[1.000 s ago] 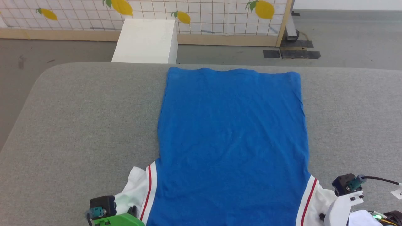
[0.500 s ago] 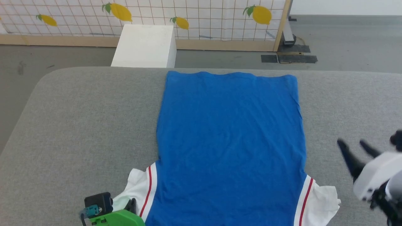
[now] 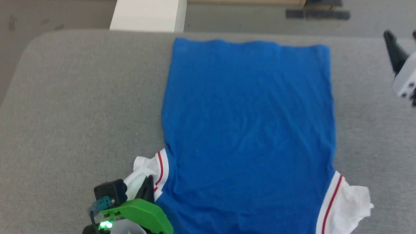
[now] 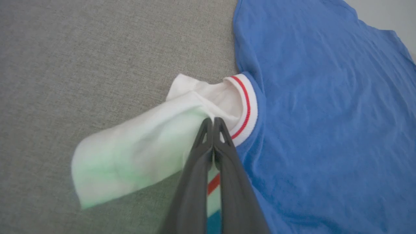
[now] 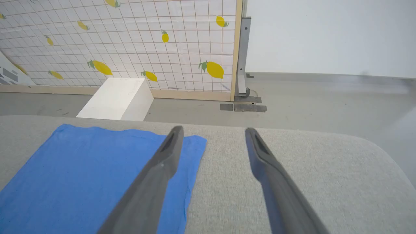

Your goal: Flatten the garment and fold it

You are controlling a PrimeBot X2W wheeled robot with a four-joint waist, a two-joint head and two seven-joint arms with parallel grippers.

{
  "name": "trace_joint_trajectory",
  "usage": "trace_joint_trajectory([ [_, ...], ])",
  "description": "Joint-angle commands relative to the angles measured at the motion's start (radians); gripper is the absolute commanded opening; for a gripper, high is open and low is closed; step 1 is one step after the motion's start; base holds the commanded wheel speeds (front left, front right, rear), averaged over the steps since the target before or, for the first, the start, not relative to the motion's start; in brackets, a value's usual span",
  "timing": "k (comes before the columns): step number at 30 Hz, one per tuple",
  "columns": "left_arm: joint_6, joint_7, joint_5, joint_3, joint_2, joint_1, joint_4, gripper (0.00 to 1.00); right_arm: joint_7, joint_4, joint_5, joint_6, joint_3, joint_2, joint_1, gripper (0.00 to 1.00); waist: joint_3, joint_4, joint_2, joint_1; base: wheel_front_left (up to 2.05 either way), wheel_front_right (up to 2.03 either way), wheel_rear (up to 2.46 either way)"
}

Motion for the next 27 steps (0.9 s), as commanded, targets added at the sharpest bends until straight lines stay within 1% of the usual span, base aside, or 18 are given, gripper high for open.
trace_joint_trajectory([
  [1,0.011,-0.009,0.020,-0.005,-0.007,-0.014,-0.021,0.00,0.020,0.033,-0.016,-0.001,0.022,-0.027,-0.050,1.00,0.159,0.080,-0.0001,0.0000,0.00,0.00,0.00],
  [6,0.029,-0.037,0.040,-0.025,-0.029,0.004,-0.091,0.00,0.126,0.153,-0.063,-0.001,0.134,-0.118,-0.198,1.00,0.264,0.141,-0.0001,0.0000,0.00,0.00,0.00],
  [10,0.044,-0.051,0.053,-0.038,-0.033,0.036,-0.131,0.00,0.203,0.225,-0.088,-0.001,0.210,-0.163,-0.264,1.00,0.310,0.180,-0.0001,0.0000,0.00,0.00,0.00],
  [15,0.049,-0.063,0.062,-0.053,-0.040,0.050,-0.159,0.00,0.247,0.284,-0.094,-0.001,0.259,-0.197,-0.305,1.00,0.338,0.215,-0.0001,0.0000,0.00,0.00,0.00],
  [21,0.046,-0.071,0.063,-0.065,-0.055,0.041,-0.157,0.00,0.293,0.340,-0.081,-0.001,0.310,-0.222,-0.309,1.00,0.345,0.216,-0.0001,0.0000,0.00,0.00,0.00],
  [22,0.044,-0.071,0.061,-0.066,-0.057,0.037,-0.154,0.00,0.305,0.348,-0.075,-0.001,0.312,-0.221,-0.306,0.57,0.343,0.211,-0.0001,0.0000,0.00,0.00,0.00],
  [23,0.043,-0.071,0.060,-0.065,-0.057,0.033,-0.150,0.00,0.307,0.349,-0.067,-0.001,0.312,-0.219,-0.305,0.19,0.340,0.207,-0.0001,0.0000,0.00,0.00,0.00],
  [24,0.039,-0.071,0.059,-0.065,-0.057,0.027,-0.146,0.00,0.298,0.347,-0.060,-0.001,0.310,-0.218,-0.306,0.00,0.336,0.201,-0.0001,0.0000,0.00,0.00,0.00],
  [27,0.033,-0.069,0.058,-0.058,-0.053,0.009,-0.131,0.00,0.266,0.335,-0.038,-0.001,0.308,-0.215,-0.307,0.00,0.311,0.176,-0.0001,0.0000,0.00,0.00,0.00],
])
